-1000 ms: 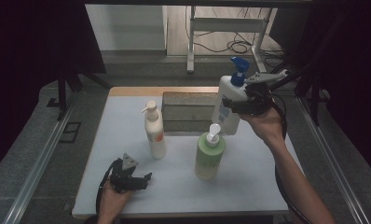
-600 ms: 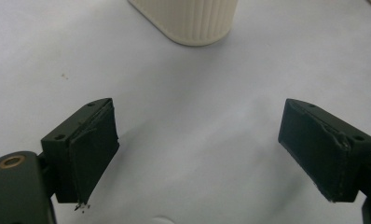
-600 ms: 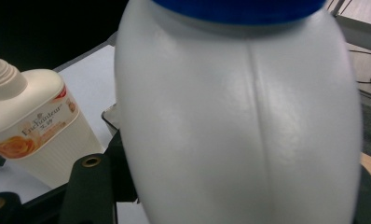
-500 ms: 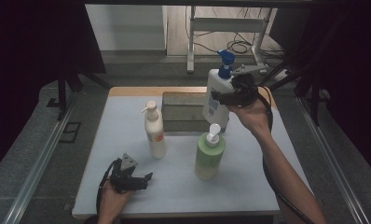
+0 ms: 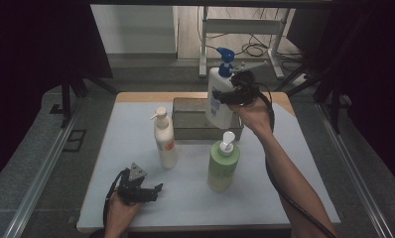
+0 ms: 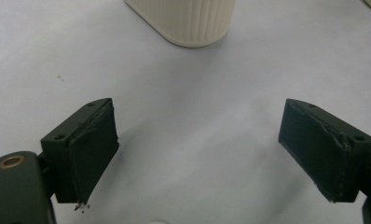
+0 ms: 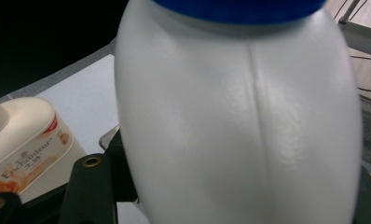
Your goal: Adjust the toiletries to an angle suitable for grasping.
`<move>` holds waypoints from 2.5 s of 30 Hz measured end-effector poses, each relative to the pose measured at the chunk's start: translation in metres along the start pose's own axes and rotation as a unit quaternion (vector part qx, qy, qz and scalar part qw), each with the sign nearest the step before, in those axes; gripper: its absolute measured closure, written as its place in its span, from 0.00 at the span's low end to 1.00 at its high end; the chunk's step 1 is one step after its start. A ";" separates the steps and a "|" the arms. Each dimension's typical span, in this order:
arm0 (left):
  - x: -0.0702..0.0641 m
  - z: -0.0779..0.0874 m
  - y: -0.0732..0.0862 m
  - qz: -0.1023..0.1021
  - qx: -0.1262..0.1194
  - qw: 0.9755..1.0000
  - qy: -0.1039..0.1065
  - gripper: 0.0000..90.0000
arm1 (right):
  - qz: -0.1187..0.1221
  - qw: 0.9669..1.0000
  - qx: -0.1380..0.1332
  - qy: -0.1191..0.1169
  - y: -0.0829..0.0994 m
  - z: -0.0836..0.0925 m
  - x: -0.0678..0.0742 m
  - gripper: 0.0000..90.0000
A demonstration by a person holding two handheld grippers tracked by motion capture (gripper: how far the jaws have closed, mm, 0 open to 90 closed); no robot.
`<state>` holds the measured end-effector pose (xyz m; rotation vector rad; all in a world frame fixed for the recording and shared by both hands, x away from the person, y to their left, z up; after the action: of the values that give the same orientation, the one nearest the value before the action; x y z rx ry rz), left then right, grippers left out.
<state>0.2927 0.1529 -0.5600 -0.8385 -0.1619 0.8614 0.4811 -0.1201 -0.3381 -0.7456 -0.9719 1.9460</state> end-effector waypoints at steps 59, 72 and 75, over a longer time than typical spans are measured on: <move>-0.002 0.000 -0.001 -0.011 -0.002 1.000 -0.005 0.13 | 0.029 0.999 0.026 -0.034 0.047 -0.103 0.046 0.43; -0.003 -0.001 -0.001 -0.014 0.000 1.000 -0.006 0.13 | 0.031 0.998 0.017 -0.058 0.046 -0.100 0.044 0.23; -0.003 0.000 -0.001 -0.013 -0.002 1.000 -0.006 0.13 | 0.043 0.997 0.017 -0.056 0.047 -0.097 0.045 0.22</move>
<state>0.2920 0.1505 -0.5588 -0.8337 -0.1844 0.8421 0.5151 -0.0648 -0.4353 -0.6741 -0.9854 2.0930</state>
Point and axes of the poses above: each handheld gripper's, and its own axes: z roughly backward along the jaws, y roughly out of its underside, x roughly to its left, the point moved 6 cm from there along -z, roughly forward along the jaws, and after that the axes turned 13 degrees about y, right-handed, at the moved point
